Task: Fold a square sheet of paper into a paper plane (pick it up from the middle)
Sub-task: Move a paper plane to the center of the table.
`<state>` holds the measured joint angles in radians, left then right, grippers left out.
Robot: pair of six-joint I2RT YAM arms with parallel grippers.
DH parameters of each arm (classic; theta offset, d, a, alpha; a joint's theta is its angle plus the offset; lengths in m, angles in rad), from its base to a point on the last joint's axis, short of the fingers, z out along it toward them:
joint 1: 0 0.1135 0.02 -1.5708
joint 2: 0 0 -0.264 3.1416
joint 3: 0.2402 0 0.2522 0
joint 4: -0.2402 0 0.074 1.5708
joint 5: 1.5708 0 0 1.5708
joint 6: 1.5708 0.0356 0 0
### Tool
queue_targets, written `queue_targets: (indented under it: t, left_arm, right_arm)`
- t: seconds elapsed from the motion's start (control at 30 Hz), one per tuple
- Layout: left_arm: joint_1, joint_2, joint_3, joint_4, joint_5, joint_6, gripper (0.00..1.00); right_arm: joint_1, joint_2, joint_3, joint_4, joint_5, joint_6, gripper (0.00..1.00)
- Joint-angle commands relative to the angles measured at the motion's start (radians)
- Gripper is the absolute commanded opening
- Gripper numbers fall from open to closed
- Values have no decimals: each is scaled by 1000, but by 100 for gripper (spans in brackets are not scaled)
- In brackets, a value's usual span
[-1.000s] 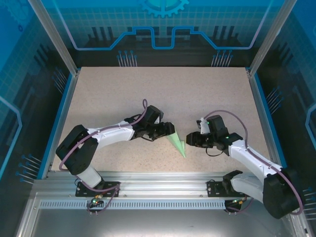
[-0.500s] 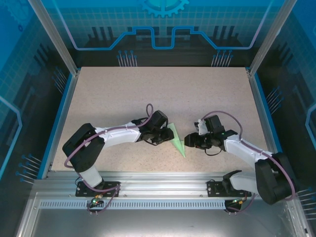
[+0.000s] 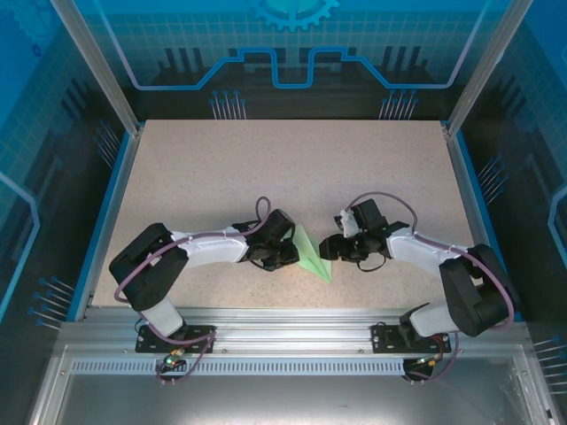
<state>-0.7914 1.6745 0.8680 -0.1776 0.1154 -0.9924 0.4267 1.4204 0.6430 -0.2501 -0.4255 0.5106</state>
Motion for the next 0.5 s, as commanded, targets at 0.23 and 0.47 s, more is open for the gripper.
queue_targets:
  t: [0.23, 0.47]
  left_arm:
    - [-3, -20, -15, -7, -25, 26, 15]
    - [-3, -6, -14, 2, -19, 29, 14]
  right_arm:
    - [43, 55, 83, -94, 190, -47, 59]
    - [45, 109, 95, -52, 97, -56, 60]
